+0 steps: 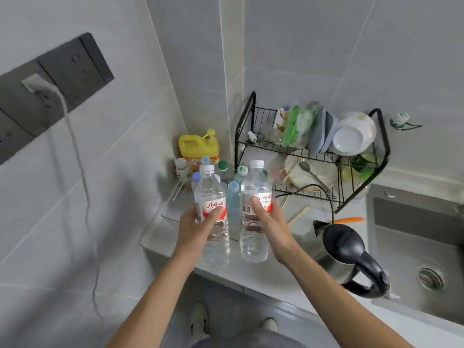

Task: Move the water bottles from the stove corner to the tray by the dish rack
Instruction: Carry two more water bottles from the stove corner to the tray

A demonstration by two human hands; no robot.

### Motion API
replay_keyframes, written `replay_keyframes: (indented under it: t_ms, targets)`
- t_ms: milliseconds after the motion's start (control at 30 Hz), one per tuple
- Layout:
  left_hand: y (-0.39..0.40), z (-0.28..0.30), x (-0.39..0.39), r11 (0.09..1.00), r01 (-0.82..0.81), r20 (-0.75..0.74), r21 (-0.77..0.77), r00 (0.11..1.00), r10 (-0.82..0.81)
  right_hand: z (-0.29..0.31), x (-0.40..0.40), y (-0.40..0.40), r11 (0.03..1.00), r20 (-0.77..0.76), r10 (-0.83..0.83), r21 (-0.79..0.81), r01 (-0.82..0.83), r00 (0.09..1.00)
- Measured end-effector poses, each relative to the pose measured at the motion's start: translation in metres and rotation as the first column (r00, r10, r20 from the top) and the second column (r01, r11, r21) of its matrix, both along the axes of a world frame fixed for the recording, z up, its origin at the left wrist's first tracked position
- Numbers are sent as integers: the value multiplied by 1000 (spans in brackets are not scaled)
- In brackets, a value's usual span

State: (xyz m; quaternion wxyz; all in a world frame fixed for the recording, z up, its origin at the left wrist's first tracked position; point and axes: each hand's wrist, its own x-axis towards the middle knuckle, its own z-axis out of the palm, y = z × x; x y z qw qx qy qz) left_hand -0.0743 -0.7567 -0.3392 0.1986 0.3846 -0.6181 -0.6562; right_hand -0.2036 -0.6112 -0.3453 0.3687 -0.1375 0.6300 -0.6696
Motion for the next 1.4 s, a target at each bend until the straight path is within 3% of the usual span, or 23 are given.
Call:
replay_keyframes:
  t_ms: [233, 333, 567, 700, 800, 933, 1000, 1267, 1400]
  targets:
    - [-57, -8, -39, 966, 213, 22, -148, 977, -212, 1, -6, -24, 968, -41, -241, 62, 243, 970]
    - [-79, -11, -52, 926, 308, 61, -218, 951, -302, 4, -11, -30, 914, -174, -378, 87, 397, 909]
    - [-90, -21, -63, 798, 467, 200, -382, 884, -422, -7, -5, -34, 878, -327, -413, 103, 467, 850]
    - [-94, -37, -61, 720, 537, 348, -440, 841, -415, -29, 6, -34, 891, -416, -312, 185, 416, 854]
    - [-94, -49, -59, 716, 574, 391, -398, 812, -433, -43, 11, -32, 897, -446, -200, 275, 346, 872]
    - [-89, -61, -55, 688, 619, 465, -379, 770, -436, -58, 9, -30, 767, -586, 86, 556, 322, 806]
    - [-85, -68, -54, 691, 624, 477, -366, 763, -436, -66, 6, -27, 721, -613, 186, 616, 317, 767]
    - [-79, -84, -47, 706, 622, 466, -338, 763, -448, -85, -4, -18, 691, -674, 377, 661, 292, 635]
    - [-80, -75, -46, 645, 636, 450, -423, 766, -460, -78, -9, -14, 731, -686, 369, 631, 261, 627]
